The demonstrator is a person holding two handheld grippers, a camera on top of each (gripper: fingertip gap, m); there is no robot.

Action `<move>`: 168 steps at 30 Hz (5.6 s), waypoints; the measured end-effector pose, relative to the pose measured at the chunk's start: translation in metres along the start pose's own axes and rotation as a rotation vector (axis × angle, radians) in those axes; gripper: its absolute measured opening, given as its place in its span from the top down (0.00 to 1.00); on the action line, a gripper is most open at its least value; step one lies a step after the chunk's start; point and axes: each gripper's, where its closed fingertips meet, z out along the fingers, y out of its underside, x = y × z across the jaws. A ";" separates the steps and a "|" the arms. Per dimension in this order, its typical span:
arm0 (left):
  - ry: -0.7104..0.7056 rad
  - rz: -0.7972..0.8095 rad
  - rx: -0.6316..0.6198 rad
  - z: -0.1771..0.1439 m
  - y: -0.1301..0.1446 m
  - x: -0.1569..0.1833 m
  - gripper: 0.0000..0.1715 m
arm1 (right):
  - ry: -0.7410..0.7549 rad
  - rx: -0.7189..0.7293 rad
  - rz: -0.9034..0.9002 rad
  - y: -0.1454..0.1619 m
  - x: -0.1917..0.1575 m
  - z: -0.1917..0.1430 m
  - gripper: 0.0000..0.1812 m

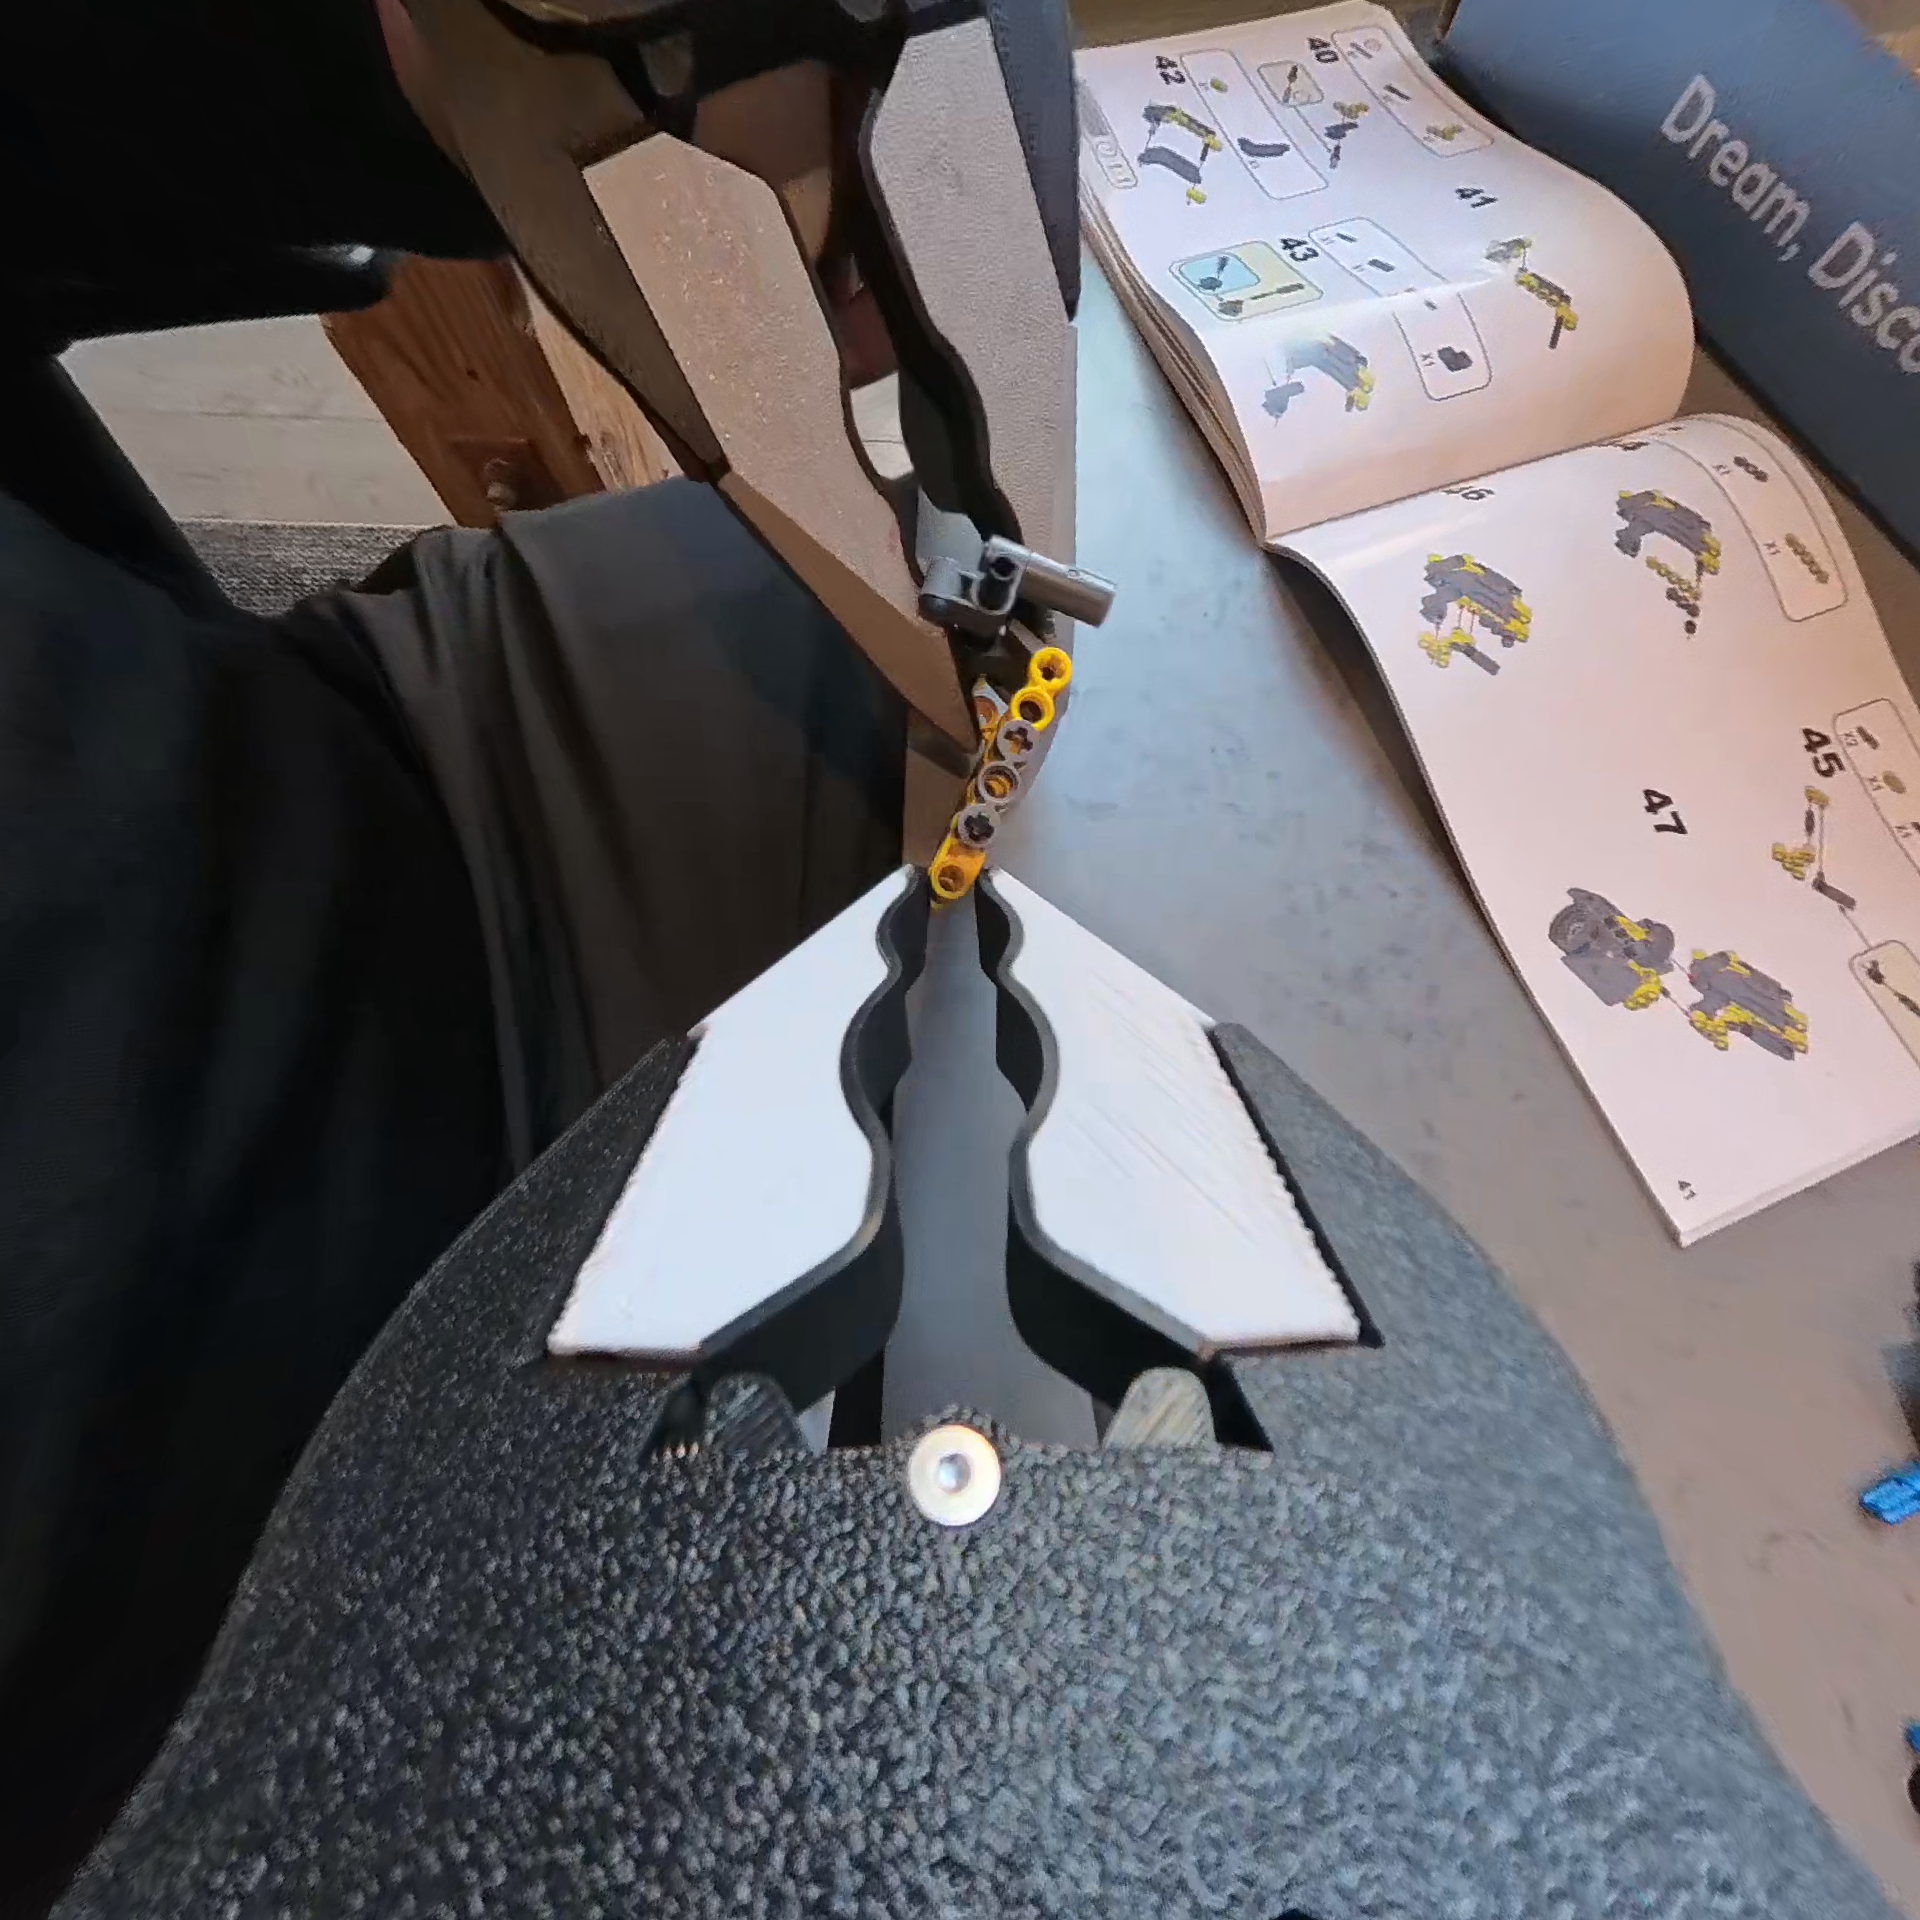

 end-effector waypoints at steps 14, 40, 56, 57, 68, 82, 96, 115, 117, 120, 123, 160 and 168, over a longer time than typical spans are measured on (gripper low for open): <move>-0.247 -0.021 0.034 -0.005 0.002 -0.006 0.94 | 0.053 0.038 0.116 -0.002 0.012 0.004 0.96; -0.195 -0.067 0.076 -0.018 0.006 -0.003 0.74 | -0.007 -0.005 0.141 -0.005 0.009 0.013 0.96; 0.010 0.046 0.039 -0.012 0.004 0.024 0.86 | -0.140 -0.161 -0.040 -0.002 -0.009 0.014 0.96; 0.001 0.041 0.040 -0.012 0.004 0.024 0.86 | -0.134 -0.175 -0.063 -0.002 -0.008 0.014 0.96; 0.025 -0.101 0.067 -0.010 0.004 0.017 0.87 | -0.186 -0.195 0.016 -0.003 -0.003 0.016 0.96; 0.069 -0.175 0.079 -0.011 0.007 0.015 0.88 | -0.148 -0.207 -0.092 0.005 -0.003 0.025 0.96; 0.058 -0.155 0.051 -0.015 0.009 0.020 0.88 | -0.133 -0.238 -0.056 0.006 -0.008 0.025 0.97; 0.044 -0.205 0.045 -0.012 0.007 0.019 0.89 | -0.075 -0.192 -0.056 0.003 -0.005 0.023 0.97; 0.044 -0.198 0.051 -0.012 0.007 0.018 0.88 | -0.083 -0.196 -0.041 0.004 -0.005 0.023 0.97; 0.053 -0.193 0.040 -0.012 0.007 0.020 0.89 | -0.091 -0.238 -0.022 0.005 -0.007 0.021 0.97; 0.043 -0.171 0.070 -0.019 -0.002 0.022 0.89 | -0.072 -0.265 -0.030 -0.004 -0.010 0.013 0.97; 0.010 -0.179 0.055 -0.008 0.000 0.020 0.89 | -0.063 -0.274 -0.023 0.004 -0.007 0.013 0.97; -0.003 -0.158 0.033 -0.006 0.002 0.019 0.89 | -0.105 -0.234 0.043 0.010 -0.011 0.020 0.96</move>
